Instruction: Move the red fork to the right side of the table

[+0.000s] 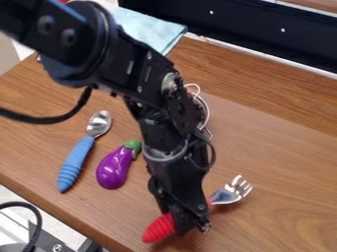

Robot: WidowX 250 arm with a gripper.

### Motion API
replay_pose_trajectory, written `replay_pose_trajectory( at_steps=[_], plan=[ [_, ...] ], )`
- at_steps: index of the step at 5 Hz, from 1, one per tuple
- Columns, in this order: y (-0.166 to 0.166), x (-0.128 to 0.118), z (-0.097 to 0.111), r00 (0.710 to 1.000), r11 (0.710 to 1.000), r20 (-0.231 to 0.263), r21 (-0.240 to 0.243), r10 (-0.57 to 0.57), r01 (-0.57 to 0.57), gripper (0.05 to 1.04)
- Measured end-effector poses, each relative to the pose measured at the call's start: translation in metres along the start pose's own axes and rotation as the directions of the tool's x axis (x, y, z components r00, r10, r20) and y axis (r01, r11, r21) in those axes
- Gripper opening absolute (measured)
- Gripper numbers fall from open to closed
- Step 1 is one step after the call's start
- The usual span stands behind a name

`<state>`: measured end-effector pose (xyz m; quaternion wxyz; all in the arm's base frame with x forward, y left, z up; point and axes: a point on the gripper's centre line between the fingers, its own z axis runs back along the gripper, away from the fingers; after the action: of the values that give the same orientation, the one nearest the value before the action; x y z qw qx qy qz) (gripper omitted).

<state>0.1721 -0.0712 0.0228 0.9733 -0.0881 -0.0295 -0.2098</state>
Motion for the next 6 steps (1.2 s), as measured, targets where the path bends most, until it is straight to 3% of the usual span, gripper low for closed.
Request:
replay_pose_trajectory(
  at_steps=[2,3,4,6],
  plan=[
    [-0.006,-0.002,-0.006,0.986,0.986,0.01,-0.029,0.166,-0.166,0.366],
    [-0.007,-0.008,-0.005,0.978,0.977,-0.031,-0.044,0.208,-0.209,0.366],
    [-0.002,0.002,-0.007,0.959,0.96,0.042,-0.008,0.281,-0.281,0.365],
    [-0.004,0.003,-0.005,0.94,0.943,0.078,-0.02,0.332,-0.331,0.365]
  ],
)
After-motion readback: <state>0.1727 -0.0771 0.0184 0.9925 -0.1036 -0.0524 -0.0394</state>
